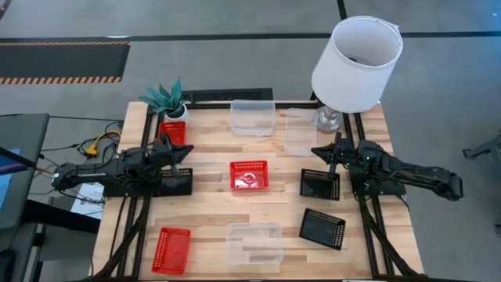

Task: Stack baskets by color
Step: Stack the top right black bin on the top left black bin

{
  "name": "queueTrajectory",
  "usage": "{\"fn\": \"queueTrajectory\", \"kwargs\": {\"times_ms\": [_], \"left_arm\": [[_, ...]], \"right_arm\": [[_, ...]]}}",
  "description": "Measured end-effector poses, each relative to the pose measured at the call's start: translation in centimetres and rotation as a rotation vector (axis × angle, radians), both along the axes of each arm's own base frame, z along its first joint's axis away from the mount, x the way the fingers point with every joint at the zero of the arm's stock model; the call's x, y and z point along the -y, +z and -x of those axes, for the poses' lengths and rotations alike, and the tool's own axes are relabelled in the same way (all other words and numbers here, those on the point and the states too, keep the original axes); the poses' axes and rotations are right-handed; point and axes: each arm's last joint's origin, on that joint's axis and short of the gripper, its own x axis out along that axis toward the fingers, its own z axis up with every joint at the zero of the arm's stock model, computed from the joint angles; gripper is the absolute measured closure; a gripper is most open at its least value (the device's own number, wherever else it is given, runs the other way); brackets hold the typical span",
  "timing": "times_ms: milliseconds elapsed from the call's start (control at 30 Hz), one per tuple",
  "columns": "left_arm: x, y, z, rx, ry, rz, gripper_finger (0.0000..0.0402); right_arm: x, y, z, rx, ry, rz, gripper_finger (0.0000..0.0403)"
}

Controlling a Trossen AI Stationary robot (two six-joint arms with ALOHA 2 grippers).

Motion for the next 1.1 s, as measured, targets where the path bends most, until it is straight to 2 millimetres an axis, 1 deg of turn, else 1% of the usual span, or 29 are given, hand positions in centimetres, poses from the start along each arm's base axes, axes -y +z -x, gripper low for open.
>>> {"fn": "queueTrajectory", "kwargs": {"times_ms": [167,233,367,467,567,633,733,800,867,900,967,1033,1100], "left_arm": [[0.0,0.2,0.0,0.217,-0.024,0.438,0.0401],[0.0,0.2,0.0,0.282,-0.021,0.585,0.0401],[-0.3,0.1,0.1,0.395,0.063,0.761,0.0401],[-0.4,0.1,0.2,0.456,0.09,0.843,0.0401],[-0.3,0.1,0.2,0.447,0.066,0.842,0.0401],[-0.2,0.4,0.1,0.438,0.007,0.816,0.0401],[0.1,1.1,0.1,0.442,-0.096,0.749,0.0401],[0.2,1.9,0.2,0.454,-0.176,0.644,0.0401],[0.4,2.8,0.4,0.492,-0.237,0.553,0.0401],[0.5,3.0,0.4,0.483,-0.256,0.514,0.0401],[0.6,3.7,0.5,0.426,-0.285,0.442,0.0401],[0.7,4.8,0.6,0.367,-0.298,0.396,0.0401],[0.7,5.5,0.5,0.253,-0.282,0.374,0.0401]], "right_arm": [[0.0,0.0,0.0,0.004,-0.001,0.002,0.0369],[0.0,0.1,0.0,0.005,-0.001,0.003,0.0369],[0.1,0.3,0.0,0.015,-0.007,0.045,0.0369],[0.2,0.6,0.0,0.064,-0.015,0.013,0.0369],[0.1,1.2,0.0,0.125,-0.01,0.015,0.0369],[0.0,2.0,0.0,0.172,0.012,0.036,0.0369],[-0.3,4.3,0.3,0.21,0.036,0.098,0.0369],[-0.4,5.8,0.2,0.221,0.048,0.111,0.0371],[-0.5,7.2,-0.1,0.2,0.063,0.115,0.0376],[-0.6,8.1,-0.3,0.188,0.073,0.116,0.0379],[-0.7,9.7,-0.8,0.144,0.096,0.11,0.0386],[-0.8,10.9,-1.5,0.051,0.127,0.093,0.039],[-1.0,12.0,-2.4,-0.048,0.152,0.064,0.0391]]}}
